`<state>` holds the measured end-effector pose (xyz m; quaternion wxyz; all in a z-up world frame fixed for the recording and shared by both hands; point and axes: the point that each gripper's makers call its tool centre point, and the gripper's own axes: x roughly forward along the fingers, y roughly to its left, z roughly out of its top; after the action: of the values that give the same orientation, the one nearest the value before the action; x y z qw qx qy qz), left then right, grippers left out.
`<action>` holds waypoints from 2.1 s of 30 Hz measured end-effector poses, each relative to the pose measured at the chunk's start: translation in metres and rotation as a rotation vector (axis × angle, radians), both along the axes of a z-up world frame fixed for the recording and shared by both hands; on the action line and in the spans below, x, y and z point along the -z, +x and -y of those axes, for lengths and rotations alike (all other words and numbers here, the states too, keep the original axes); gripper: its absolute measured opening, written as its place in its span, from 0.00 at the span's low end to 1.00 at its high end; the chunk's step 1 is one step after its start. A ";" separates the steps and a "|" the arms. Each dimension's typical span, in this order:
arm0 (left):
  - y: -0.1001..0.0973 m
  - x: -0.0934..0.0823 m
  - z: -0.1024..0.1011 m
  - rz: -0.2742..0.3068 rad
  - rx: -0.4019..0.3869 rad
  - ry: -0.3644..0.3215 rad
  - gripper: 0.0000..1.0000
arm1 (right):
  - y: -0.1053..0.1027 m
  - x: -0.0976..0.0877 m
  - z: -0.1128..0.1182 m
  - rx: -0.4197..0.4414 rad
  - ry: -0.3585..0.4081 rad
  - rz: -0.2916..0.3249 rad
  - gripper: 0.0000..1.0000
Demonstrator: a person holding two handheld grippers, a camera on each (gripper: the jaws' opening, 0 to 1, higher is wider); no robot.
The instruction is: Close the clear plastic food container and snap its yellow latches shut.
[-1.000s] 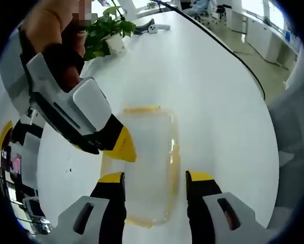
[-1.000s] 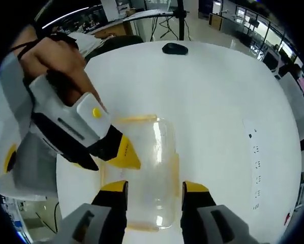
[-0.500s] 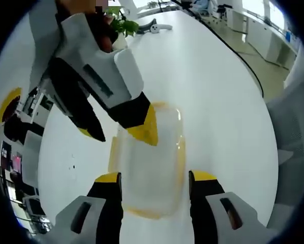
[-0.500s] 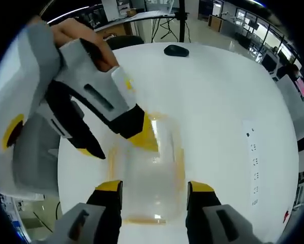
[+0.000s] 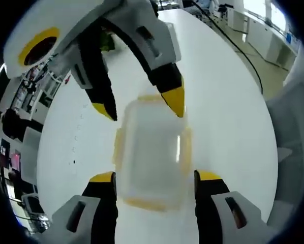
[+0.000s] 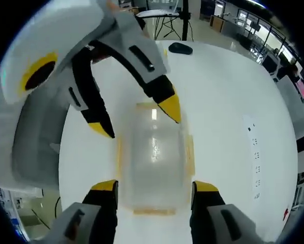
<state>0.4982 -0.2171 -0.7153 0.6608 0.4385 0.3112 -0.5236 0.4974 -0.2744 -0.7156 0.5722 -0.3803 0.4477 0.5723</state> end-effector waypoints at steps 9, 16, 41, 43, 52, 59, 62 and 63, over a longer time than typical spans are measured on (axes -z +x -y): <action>0.012 -0.002 -0.008 -0.014 -0.014 -0.022 0.65 | -0.008 0.002 0.004 -0.023 -0.004 0.027 0.63; 0.013 0.007 -0.009 -0.021 0.009 -0.005 0.69 | -0.009 0.009 0.009 -0.029 -0.012 0.050 0.67; 0.013 0.039 -0.011 -0.071 0.003 0.058 0.74 | -0.002 0.035 0.011 -0.029 -0.017 0.141 0.76; 0.014 0.040 -0.011 -0.073 0.006 0.058 0.76 | 0.001 0.037 0.013 -0.022 -0.018 0.146 0.75; 0.015 0.041 -0.011 -0.068 0.001 0.058 0.74 | 0.003 0.040 0.013 -0.016 -0.016 0.153 0.73; 0.015 0.041 -0.011 -0.070 -0.006 0.054 0.74 | 0.003 0.040 0.013 -0.020 -0.023 0.152 0.72; 0.014 0.041 -0.013 -0.070 -0.005 0.053 0.74 | 0.002 0.040 0.012 -0.020 -0.026 0.151 0.72; 0.013 0.041 -0.013 -0.070 -0.005 0.053 0.74 | 0.001 0.040 0.011 -0.020 -0.028 0.150 0.72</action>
<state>0.5114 -0.2036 -0.7565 0.6390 0.4364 0.3489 -0.5287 0.4982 -0.2853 -0.7555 0.5930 -0.4347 0.4075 0.5416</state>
